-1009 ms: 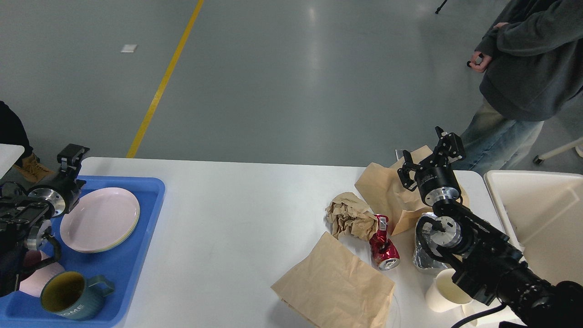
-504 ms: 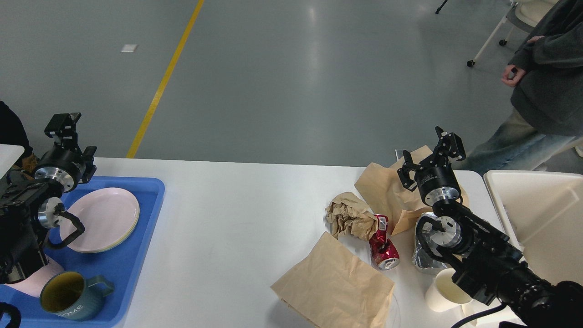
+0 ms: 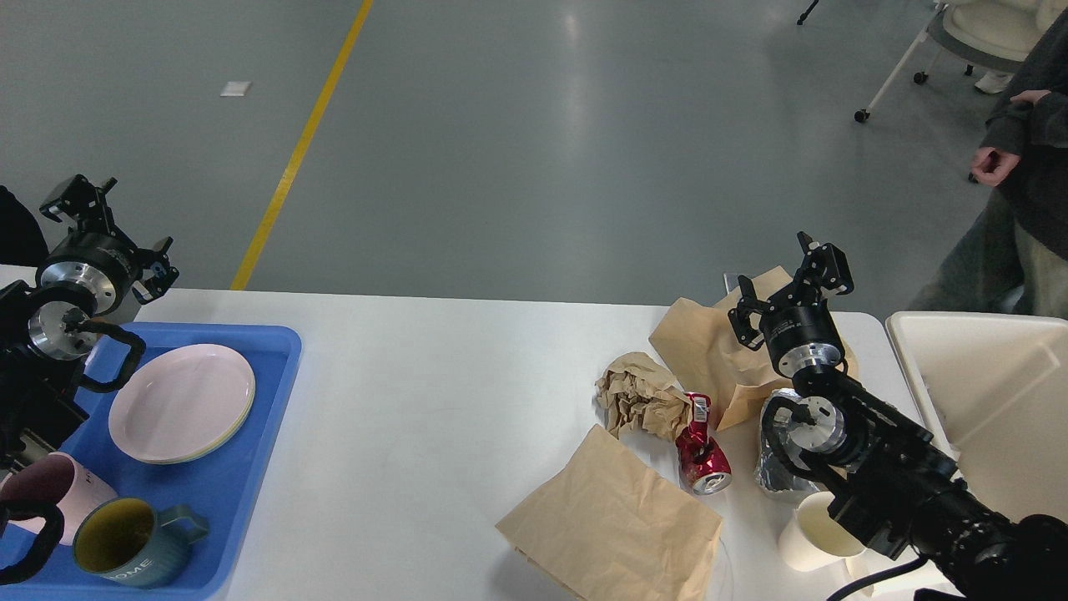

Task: Tidy desktop
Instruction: 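Release the pink plate and raise the left gripper above the tray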

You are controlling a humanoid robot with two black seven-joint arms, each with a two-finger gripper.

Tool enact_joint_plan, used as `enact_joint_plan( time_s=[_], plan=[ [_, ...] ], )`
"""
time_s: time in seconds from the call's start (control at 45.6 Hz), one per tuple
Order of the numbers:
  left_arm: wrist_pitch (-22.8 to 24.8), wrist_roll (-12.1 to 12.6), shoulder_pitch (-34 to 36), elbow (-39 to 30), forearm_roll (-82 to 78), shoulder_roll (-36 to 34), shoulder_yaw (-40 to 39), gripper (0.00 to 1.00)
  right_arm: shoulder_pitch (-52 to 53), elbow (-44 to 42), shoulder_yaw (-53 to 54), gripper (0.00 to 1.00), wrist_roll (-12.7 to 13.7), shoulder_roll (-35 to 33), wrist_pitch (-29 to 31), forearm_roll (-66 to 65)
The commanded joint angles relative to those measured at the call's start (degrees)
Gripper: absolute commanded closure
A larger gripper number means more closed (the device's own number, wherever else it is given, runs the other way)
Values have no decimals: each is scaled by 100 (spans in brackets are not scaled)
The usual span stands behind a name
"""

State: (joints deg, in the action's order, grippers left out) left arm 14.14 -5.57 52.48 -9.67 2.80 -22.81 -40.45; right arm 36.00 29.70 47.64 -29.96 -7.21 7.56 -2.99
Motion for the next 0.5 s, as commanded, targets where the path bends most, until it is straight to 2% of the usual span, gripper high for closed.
enact_joint_plan(
  time_s=[0.0,0.219,0.373,0.482],
  plan=[
    [-34,-5,105,1,-25,4,46,4,-5,1,0,0,-1,0,0,0],
    [-8,39,140,1,-78,4,89,4,3,1,0,0,-1,0,0,0],
    [10,-49,131,1,-69,75,81,4,-5,1,0,0,-1,0,0,0],
    [36,-365,114,-43,-69,145,72,4,-5,1,0,0,-1,0,0,0]
  ],
)
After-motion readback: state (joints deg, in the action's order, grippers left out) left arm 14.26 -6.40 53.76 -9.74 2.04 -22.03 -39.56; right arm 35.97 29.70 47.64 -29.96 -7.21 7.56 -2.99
